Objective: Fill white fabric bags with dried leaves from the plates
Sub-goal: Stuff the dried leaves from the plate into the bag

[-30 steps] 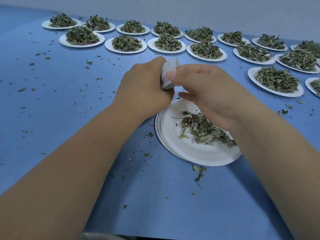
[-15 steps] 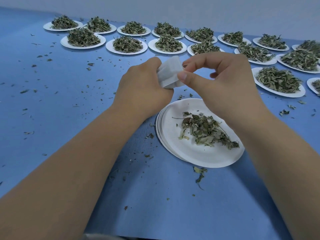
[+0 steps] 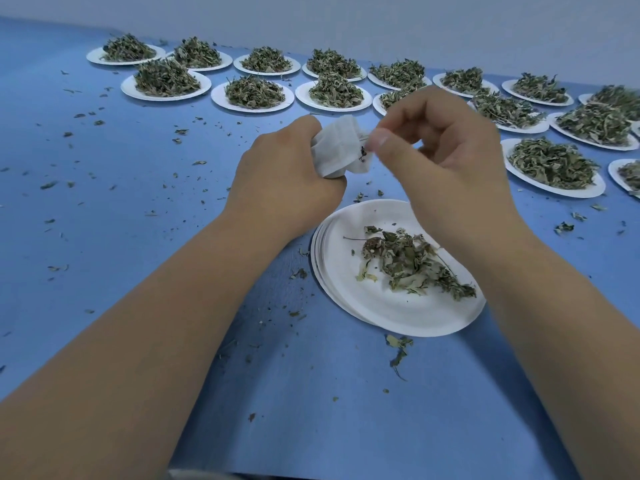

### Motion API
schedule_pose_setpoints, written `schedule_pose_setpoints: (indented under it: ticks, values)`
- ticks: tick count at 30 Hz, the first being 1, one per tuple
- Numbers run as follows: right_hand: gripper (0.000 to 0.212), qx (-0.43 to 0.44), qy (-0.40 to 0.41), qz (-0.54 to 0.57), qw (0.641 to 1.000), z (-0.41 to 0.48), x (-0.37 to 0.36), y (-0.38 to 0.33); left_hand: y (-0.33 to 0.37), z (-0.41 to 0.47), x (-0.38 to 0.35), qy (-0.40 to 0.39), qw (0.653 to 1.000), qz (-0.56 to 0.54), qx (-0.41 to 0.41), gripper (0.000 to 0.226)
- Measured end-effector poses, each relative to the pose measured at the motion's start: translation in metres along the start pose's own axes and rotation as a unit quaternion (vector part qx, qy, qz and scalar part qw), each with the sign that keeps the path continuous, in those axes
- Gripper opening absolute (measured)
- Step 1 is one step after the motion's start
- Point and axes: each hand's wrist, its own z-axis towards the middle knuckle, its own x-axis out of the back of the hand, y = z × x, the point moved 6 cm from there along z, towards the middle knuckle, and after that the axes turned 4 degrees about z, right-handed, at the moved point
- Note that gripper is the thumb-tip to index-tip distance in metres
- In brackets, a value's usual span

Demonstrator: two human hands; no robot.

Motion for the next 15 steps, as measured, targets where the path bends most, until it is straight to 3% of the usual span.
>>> schedule_pose_setpoints:
  ticks: [3,10,15]
  values:
    - [0.014,0.022,0.040,-0.013,0.999,0.000,0.007,-0.002,-0.001,0.000,0.000,-0.005,1.000,-0.013,0.002,0.019]
    - [0.015,0.006,0.004,-0.013,1.000,-0.001,-0.003,0.004,0.005,-0.001,-0.001,-0.013,1.000,-0.017,-0.017,0.019]
    - [0.013,0.012,0.079,-0.044,0.996,0.003,0.015,0.001,0.005,-0.002,0.000,-0.017,0.999,-0.034,-0.010,0.020]
